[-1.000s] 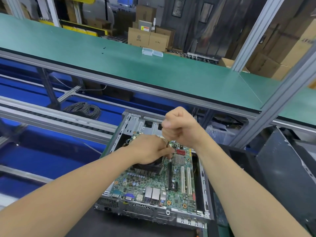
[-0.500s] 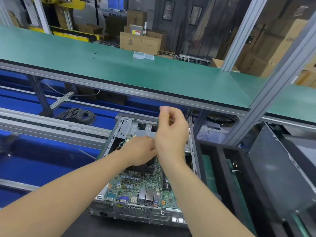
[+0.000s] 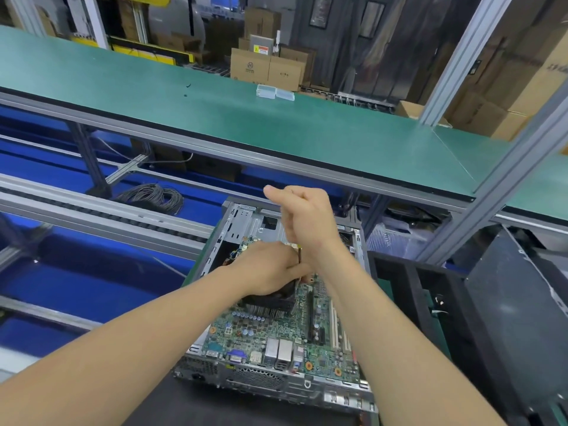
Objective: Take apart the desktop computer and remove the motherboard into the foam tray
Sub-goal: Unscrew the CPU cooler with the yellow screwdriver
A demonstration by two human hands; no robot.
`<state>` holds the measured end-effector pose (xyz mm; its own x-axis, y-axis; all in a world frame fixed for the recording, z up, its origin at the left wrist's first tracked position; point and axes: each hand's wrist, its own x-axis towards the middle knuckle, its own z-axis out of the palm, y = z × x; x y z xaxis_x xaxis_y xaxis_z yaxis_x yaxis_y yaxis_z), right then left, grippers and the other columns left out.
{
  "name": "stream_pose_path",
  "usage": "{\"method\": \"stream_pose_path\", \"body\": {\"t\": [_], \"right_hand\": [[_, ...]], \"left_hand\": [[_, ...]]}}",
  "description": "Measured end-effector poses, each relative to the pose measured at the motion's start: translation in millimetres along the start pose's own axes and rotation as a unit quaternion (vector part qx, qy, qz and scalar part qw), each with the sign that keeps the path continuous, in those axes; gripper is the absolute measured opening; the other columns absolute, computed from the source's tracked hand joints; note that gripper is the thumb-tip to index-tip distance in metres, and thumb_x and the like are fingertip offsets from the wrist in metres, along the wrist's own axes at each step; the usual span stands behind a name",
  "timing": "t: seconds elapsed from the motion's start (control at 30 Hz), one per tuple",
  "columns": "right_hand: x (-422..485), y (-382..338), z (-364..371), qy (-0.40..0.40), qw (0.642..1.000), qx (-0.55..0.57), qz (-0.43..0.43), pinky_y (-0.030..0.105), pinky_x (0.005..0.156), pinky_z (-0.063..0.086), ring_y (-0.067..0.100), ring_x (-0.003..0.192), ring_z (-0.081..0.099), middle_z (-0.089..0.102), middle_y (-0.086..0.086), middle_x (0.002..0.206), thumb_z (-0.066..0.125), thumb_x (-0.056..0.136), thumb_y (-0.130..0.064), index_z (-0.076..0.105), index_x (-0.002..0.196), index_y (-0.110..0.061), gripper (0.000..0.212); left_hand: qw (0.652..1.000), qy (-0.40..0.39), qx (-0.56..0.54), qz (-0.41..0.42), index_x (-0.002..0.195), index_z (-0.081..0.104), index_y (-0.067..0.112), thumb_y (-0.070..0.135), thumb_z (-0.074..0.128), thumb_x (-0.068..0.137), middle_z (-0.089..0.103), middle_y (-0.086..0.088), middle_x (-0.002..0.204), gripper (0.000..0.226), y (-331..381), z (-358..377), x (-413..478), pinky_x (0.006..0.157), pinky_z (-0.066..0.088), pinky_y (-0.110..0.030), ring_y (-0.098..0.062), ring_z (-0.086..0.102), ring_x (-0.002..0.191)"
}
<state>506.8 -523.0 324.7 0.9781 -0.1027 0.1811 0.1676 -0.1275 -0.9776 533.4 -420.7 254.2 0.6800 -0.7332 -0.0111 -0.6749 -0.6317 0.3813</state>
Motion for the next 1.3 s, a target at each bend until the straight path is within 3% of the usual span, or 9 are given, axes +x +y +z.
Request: {"method": "stream_pose_path", "body": {"t": [0.13,0.23,0.4,0.5,0.63,0.8,0.9,1.0,1.3], "right_hand": [[9.1,10.5,-31.4,-0.257,0.961,0.097,0.020,0.020,0.048,0.017,0.011,0.041,0.017,0.023,-0.005,0.048,0.071,0.087,-0.018,0.031,0.053,-0.022,0.053],[15.9,13.0,-40.6,-0.326,0.937,0.122,0.027,0.021,0.049,0.015,0.008,0.041,0.017,0.022,-0.005,0.047,0.066,0.089,-0.015,0.029,0.055,-0.024,0.051],[11.1,10.3,-46.0,-0.223,0.972,0.063,0.024,0.034,0.048,0.025,0.019,0.040,0.029,0.037,0.004,0.046,0.063,0.100,-0.036,0.047,0.058,-0.014,0.050],[-0.2,-2.2,-48.4,-0.104,0.974,-0.196,-0.052,0.039,0.060,0.048,0.024,0.060,0.062,0.066,0.001,0.064,0.050,0.105,-0.052,0.066,0.076,-0.017,0.048],[-12.1,-32.0,-50.8,0.025,0.783,-0.617,-0.076,0.035,0.059,0.040,0.025,0.071,0.058,0.056,-0.002,0.068,0.050,0.096,-0.069,0.057,0.077,-0.024,0.049],[-7.6,-61.2,-36.7,-0.076,0.748,-0.654,0.089,0.032,0.059,0.048,0.028,0.069,0.062,0.054,0.006,0.074,0.070,0.093,-0.052,0.041,0.073,-0.017,0.050],[-0.6,-69.0,-31.9,-0.148,0.718,-0.671,0.114,0.026,0.047,0.044,0.014,0.038,0.057,0.065,0.001,0.050,0.066,0.099,-0.042,0.052,0.074,-0.013,0.041],[3.2,-70.8,-39.5,-0.198,0.683,-0.699,0.075,0.027,0.053,0.044,0.016,0.049,0.052,0.057,-0.003,0.047,0.069,0.097,-0.043,0.057,0.064,-0.009,0.049],[-0.3,-69.2,-62.3,-0.306,0.697,-0.646,-0.059,0.033,0.063,0.045,0.012,0.073,0.054,0.059,-0.010,0.078,0.081,0.089,-0.025,0.055,0.079,-0.021,0.028]], "left_hand": [[1.000,-0.015,0.007,0.009,0.074,0.072,0.034,0.071,0.028,0.100,0.068,0.015,0.072,0.063,-2.5,2.7,1.2,0.069,0.050,-0.036,-0.006,0.058,0.062],[0.999,-0.036,0.003,0.012,0.097,0.074,0.040,0.073,0.023,0.099,0.069,0.012,0.076,0.060,-2.4,0.1,0.8,0.076,0.052,-0.037,-0.010,0.062,0.073],[0.993,0.005,-0.113,0.028,0.112,0.069,0.044,0.058,0.035,0.106,0.073,0.028,0.103,0.037,-5.2,-3.2,-3.7,0.095,0.047,-0.036,0.000,0.063,0.104],[0.992,0.007,-0.126,0.023,0.103,0.074,0.042,0.054,0.044,0.106,0.074,0.028,0.097,0.032,-6.6,-2.0,-2.7,0.092,0.050,-0.035,0.006,0.064,0.089],[0.993,0.009,-0.111,0.023,0.101,0.074,0.045,0.058,0.046,0.103,0.073,0.022,0.086,0.032,-9.1,-0.3,1.4,0.081,0.053,-0.035,0.002,0.061,0.071],[0.993,0.010,-0.117,0.034,0.102,0.075,0.046,0.059,0.048,0.102,0.075,0.024,0.094,0.029,-11.3,2.1,3.9,0.076,0.054,-0.031,0.002,0.065,0.080],[0.992,0.017,-0.120,0.034,0.099,0.075,0.048,0.059,0.049,0.101,0.071,0.032,0.081,0.028,-12.6,3.9,4.9,0.062,0.047,-0.027,0.008,0.063,0.073],[0.993,0.023,-0.111,0.042,0.098,0.075,0.046,0.059,0.049,0.101,0.061,0.043,0.070,0.030,-12.8,5.2,5.3,0.055,0.035,-0.022,0.018,0.057,0.069],[0.992,0.002,-0.110,0.061,0.102,0.072,0.048,0.056,0.049,0.103,0.072,0.033,0.097,0.025,-17.4,5.5,7.4,0.079,0.049,-0.026,0.006,0.064,0.094]]}}
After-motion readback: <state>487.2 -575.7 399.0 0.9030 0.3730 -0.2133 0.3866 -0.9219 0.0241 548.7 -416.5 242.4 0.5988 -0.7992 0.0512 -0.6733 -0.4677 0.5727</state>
